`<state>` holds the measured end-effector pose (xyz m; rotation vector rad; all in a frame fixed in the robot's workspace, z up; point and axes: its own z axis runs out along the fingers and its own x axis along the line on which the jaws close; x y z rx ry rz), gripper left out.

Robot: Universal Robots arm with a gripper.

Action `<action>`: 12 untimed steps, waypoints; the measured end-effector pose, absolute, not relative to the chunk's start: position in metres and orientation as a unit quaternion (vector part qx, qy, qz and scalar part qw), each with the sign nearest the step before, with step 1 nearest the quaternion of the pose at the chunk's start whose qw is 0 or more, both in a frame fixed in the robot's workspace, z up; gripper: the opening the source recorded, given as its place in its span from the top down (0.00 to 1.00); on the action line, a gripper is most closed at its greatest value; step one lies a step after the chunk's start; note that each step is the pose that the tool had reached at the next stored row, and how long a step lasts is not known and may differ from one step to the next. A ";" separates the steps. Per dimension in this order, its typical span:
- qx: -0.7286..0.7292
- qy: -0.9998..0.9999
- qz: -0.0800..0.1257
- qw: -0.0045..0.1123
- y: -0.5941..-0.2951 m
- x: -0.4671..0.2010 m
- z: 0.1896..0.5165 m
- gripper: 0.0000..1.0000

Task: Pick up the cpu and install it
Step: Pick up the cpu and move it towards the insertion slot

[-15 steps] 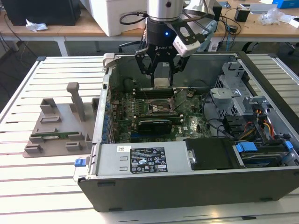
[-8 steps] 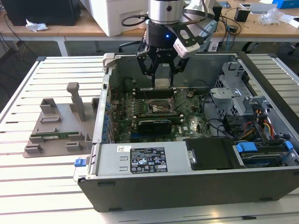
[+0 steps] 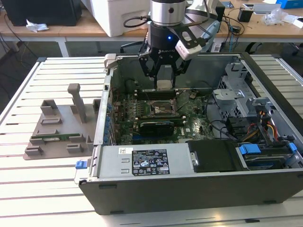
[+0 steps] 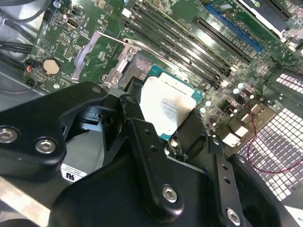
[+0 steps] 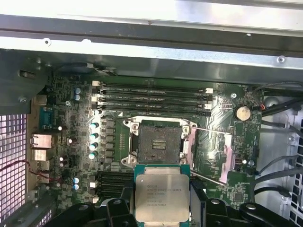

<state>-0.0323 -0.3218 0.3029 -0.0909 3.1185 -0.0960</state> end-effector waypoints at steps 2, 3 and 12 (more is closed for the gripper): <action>-0.029 0.999 -0.031 0.010 -0.321 -0.032 0.300 0.45; -0.029 0.999 -0.031 0.010 -0.321 -0.032 0.298 0.45; -0.029 0.999 -0.031 0.010 -0.321 -0.031 0.292 0.45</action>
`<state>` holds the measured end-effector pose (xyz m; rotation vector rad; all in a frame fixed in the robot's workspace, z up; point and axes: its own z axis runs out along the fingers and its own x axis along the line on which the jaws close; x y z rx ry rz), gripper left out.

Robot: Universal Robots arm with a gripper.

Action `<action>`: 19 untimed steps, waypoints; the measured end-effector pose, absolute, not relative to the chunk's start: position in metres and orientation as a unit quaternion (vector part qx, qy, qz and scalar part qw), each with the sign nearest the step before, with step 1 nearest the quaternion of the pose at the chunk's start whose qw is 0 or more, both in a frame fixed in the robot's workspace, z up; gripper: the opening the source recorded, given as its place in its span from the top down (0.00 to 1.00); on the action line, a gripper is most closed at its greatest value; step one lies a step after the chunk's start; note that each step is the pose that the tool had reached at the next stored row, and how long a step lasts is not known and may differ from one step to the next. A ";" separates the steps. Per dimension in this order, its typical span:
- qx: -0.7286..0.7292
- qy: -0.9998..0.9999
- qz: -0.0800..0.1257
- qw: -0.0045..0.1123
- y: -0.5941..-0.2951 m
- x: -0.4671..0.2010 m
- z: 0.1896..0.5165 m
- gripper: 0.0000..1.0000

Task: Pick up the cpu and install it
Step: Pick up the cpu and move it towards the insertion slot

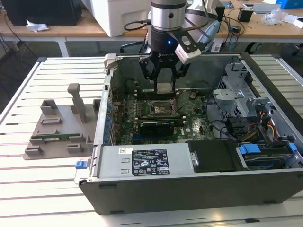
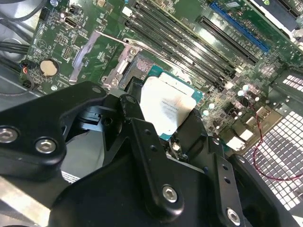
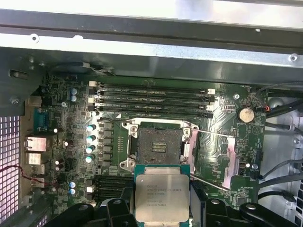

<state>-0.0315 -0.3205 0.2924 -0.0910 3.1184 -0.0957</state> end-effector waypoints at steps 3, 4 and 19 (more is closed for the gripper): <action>-0.029 0.999 -0.031 0.010 -0.320 -0.031 0.290 0.45; -0.029 0.999 -0.031 0.010 -0.320 -0.031 0.289 0.45; -0.029 0.999 -0.031 0.010 -0.317 -0.027 0.274 0.45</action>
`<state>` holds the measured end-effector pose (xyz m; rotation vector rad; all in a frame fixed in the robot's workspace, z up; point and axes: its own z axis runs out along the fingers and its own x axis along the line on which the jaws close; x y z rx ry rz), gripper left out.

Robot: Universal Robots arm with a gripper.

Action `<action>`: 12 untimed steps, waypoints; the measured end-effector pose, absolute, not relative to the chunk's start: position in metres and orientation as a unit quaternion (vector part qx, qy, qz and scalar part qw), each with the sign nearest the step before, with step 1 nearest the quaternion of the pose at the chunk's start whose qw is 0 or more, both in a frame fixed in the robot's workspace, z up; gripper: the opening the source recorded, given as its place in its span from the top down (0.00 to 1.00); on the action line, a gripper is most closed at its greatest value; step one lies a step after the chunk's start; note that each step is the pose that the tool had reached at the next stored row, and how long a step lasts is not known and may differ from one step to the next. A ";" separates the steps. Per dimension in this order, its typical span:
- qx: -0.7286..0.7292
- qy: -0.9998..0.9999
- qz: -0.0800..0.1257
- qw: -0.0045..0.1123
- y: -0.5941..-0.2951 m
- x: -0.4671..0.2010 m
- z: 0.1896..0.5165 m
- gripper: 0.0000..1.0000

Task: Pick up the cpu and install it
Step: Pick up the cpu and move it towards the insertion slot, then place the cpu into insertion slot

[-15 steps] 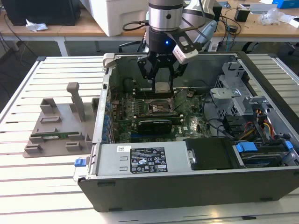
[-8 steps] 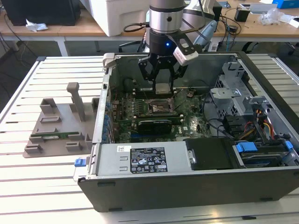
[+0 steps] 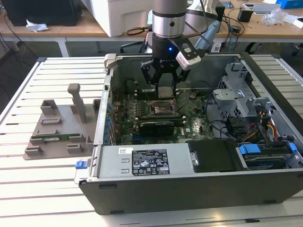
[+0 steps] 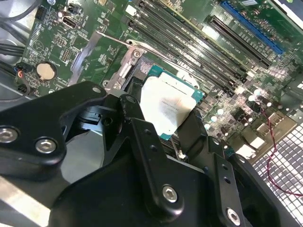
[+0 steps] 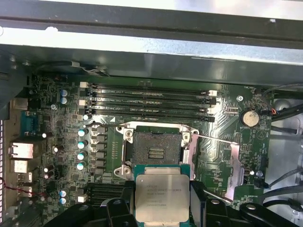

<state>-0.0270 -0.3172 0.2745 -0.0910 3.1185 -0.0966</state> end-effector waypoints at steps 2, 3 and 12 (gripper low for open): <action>-0.029 0.999 -0.031 0.010 -0.317 -0.027 0.274 0.45; -0.029 0.999 -0.031 0.010 -0.317 -0.027 0.274 0.45; -0.029 0.999 -0.031 0.010 -0.317 -0.027 0.274 0.45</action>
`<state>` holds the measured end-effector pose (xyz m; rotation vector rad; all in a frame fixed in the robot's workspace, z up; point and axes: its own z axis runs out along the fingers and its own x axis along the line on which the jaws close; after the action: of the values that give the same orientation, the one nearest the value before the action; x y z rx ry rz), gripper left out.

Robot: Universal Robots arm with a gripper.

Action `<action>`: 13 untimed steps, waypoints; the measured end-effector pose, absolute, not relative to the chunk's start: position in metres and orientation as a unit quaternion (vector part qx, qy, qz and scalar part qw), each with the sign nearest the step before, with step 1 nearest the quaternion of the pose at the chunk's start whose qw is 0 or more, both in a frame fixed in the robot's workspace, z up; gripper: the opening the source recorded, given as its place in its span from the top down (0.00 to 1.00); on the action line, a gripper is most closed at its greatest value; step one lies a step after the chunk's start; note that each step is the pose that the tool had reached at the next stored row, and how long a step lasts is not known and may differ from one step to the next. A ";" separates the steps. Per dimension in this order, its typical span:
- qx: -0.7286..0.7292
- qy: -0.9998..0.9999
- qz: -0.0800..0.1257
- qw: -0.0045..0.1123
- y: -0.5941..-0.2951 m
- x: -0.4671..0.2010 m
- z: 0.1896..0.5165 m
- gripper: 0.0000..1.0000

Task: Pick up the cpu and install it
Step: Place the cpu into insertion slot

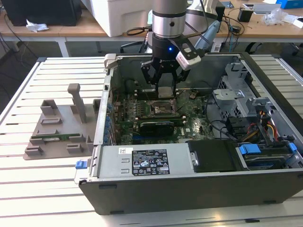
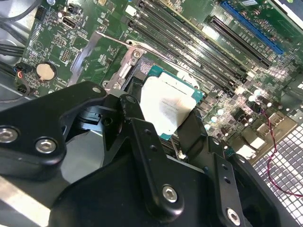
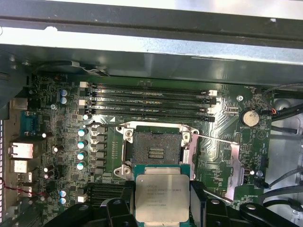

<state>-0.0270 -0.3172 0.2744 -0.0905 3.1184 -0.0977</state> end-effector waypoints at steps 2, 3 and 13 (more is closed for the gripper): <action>-0.028 0.999 -0.032 0.010 -0.317 -0.027 0.274 0.45; -0.026 0.999 -0.032 0.010 -0.317 -0.027 0.274 0.45; 0.019 0.999 -0.033 0.009 -0.317 -0.027 0.274 0.45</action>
<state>-0.0266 -0.3172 0.2743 0.0590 3.1221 -0.1042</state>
